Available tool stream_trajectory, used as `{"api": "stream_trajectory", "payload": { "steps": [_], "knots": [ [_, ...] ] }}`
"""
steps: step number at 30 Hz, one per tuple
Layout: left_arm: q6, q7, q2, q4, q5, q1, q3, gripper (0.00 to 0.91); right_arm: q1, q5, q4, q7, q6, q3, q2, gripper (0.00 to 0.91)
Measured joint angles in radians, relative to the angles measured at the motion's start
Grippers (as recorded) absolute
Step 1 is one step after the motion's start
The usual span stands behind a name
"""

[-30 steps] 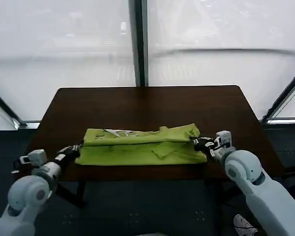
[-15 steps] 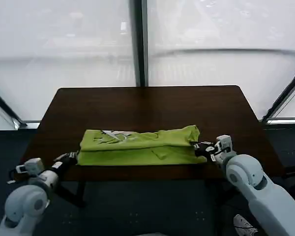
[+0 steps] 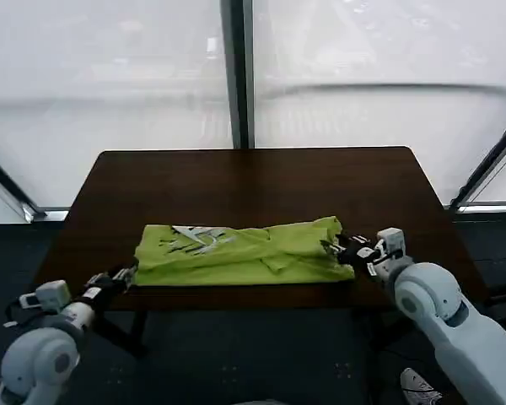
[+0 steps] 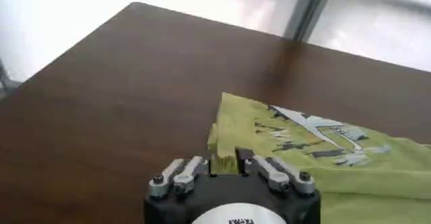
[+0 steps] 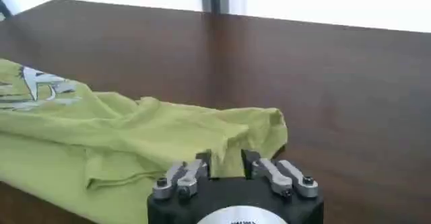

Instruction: Fold and organize the clothes.

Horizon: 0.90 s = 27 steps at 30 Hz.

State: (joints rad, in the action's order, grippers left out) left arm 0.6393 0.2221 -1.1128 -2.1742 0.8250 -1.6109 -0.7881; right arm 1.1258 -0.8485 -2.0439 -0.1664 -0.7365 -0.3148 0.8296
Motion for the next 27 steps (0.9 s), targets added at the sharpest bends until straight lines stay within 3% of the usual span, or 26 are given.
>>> {"api": "stream_trajectory", "payload": {
  "steps": [15,27],
  "knots": [
    [-0.02,-0.025,0.036,0.187,-0.007,0.273,0.117,0.878,-0.127,0.053,0.193,0.021,0.009,-0.001,0.134,0.878],
    [-0.019,-0.031,0.03,0.345,-0.008,0.396,0.176,0.878,-0.183,0.064,0.317,0.032,0.036,0.012,0.196,0.878]
  ]
}}
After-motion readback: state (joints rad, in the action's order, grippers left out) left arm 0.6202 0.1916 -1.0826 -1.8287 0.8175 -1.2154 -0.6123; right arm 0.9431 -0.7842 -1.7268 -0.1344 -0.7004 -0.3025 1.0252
